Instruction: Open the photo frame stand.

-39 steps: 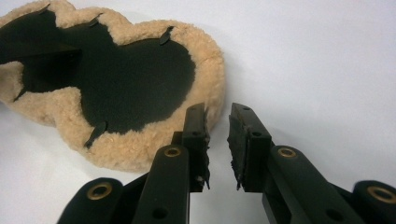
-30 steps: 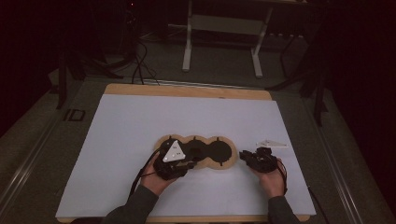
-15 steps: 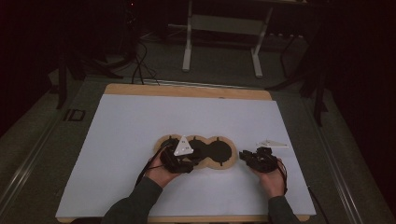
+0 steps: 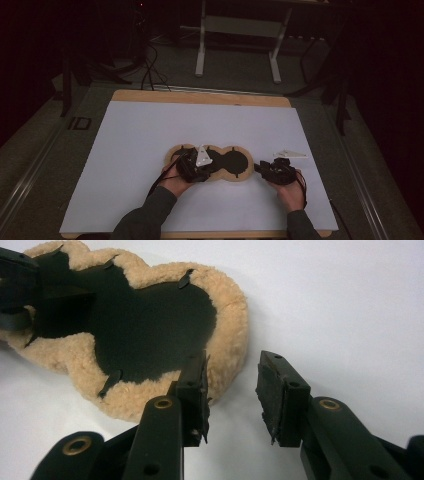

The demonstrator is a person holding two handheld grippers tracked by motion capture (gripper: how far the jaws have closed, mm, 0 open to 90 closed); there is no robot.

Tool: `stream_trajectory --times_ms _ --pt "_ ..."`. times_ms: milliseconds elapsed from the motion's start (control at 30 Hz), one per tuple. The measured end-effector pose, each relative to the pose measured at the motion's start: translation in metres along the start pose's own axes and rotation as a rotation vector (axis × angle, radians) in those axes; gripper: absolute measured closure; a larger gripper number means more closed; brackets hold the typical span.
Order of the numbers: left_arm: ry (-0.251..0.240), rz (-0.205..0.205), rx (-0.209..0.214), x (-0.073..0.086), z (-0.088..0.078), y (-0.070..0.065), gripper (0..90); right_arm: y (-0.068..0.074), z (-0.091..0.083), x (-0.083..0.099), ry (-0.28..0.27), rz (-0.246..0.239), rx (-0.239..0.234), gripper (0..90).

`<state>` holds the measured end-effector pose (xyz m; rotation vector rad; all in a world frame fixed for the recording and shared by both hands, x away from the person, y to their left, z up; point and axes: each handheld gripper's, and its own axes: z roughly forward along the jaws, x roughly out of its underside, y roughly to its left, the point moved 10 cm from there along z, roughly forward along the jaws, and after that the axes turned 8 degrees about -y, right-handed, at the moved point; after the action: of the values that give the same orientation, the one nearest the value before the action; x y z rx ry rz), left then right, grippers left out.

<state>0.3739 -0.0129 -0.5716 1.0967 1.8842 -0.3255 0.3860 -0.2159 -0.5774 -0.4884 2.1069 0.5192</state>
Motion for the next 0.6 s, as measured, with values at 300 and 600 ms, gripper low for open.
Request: stream_trajectory --times_ms 300,600 --pt "0.024 0.05 -0.027 -0.0011 0.0057 0.0001 56.8 0.0004 0.0005 0.0007 0.003 0.002 -0.003 63.0" --pt "0.03 0.09 -0.037 -0.0029 0.0074 0.0005 61.4 0.0017 0.0015 0.0017 0.012 0.004 -0.015 58.9"
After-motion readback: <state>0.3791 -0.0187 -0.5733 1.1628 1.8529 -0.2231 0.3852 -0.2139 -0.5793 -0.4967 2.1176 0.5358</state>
